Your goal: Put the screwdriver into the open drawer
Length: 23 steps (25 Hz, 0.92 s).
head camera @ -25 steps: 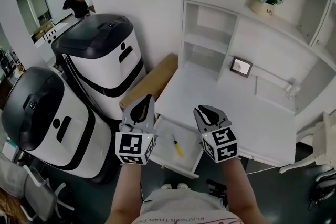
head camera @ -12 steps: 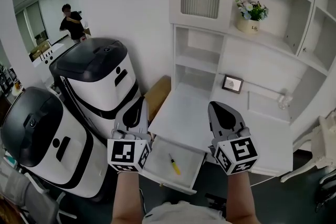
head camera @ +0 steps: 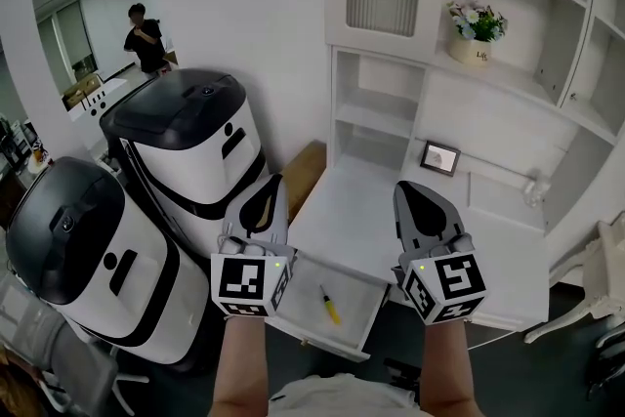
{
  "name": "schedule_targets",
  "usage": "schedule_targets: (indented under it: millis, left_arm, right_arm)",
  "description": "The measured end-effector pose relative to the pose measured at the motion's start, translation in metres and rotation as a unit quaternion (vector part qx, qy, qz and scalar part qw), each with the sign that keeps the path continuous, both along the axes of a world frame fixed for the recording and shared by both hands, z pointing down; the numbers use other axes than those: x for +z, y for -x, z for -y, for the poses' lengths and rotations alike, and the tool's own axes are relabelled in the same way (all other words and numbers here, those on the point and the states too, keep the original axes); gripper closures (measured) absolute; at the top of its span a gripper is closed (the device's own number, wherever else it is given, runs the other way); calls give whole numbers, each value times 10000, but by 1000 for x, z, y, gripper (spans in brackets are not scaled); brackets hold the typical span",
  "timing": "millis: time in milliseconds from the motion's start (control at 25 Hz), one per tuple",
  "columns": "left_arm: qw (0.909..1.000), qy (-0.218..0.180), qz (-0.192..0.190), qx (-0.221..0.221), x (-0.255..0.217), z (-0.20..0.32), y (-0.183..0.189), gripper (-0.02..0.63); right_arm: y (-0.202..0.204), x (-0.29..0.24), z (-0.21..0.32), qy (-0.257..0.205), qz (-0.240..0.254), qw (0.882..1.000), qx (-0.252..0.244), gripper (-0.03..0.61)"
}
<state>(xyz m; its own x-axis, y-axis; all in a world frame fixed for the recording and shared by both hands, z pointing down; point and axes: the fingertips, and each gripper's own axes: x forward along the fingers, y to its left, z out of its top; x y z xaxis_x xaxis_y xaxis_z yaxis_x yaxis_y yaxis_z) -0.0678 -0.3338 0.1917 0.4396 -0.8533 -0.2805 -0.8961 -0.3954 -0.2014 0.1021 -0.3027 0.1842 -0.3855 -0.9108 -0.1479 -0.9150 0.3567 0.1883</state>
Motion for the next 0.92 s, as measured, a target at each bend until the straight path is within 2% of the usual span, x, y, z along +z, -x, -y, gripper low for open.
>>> schedule_targets:
  millis: [920]
  left_arm:
    - [9997, -215, -108, -81, -11, -4, 19, 606]
  right_arm:
    - [19, -3, 3, -57, -259, 9996, 0, 572]
